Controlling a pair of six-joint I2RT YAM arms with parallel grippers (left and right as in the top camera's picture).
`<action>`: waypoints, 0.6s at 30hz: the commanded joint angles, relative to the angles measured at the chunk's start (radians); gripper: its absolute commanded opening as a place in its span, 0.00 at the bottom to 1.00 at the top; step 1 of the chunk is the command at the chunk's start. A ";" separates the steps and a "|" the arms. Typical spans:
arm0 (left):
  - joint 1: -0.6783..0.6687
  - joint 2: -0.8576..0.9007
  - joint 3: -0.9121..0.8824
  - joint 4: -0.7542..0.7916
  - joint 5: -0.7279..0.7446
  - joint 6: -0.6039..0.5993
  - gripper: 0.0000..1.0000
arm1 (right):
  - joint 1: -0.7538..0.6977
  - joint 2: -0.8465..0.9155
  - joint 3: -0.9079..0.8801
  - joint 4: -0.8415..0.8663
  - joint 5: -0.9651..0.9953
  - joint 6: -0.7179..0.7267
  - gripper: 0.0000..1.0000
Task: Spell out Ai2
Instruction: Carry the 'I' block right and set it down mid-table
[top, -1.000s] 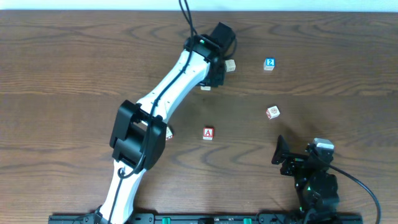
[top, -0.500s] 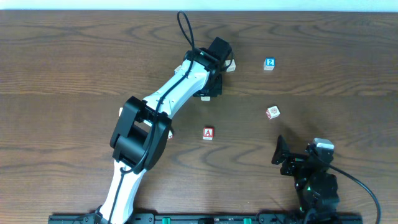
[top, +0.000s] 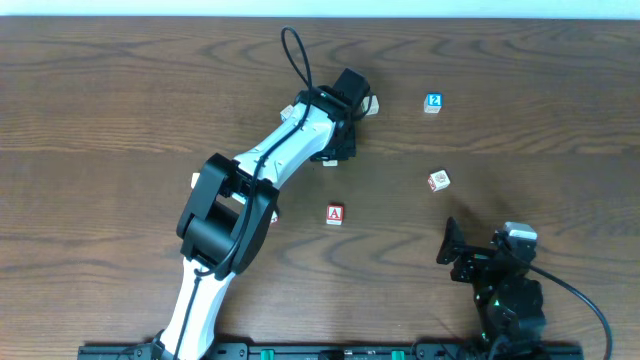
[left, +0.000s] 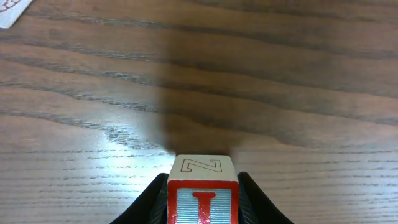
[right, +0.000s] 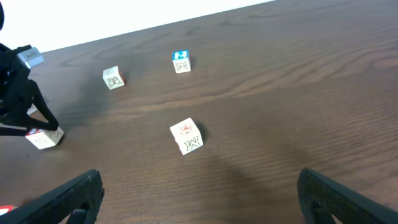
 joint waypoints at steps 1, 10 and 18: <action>-0.001 0.005 -0.039 0.008 0.005 -0.040 0.06 | -0.005 -0.005 -0.003 0.000 0.003 -0.008 0.99; -0.002 0.005 -0.043 0.007 0.023 -0.031 0.11 | -0.005 -0.005 -0.003 0.000 0.003 -0.008 0.99; -0.003 0.005 -0.043 -0.005 0.023 0.018 0.24 | -0.005 -0.005 -0.003 0.000 0.003 -0.008 0.99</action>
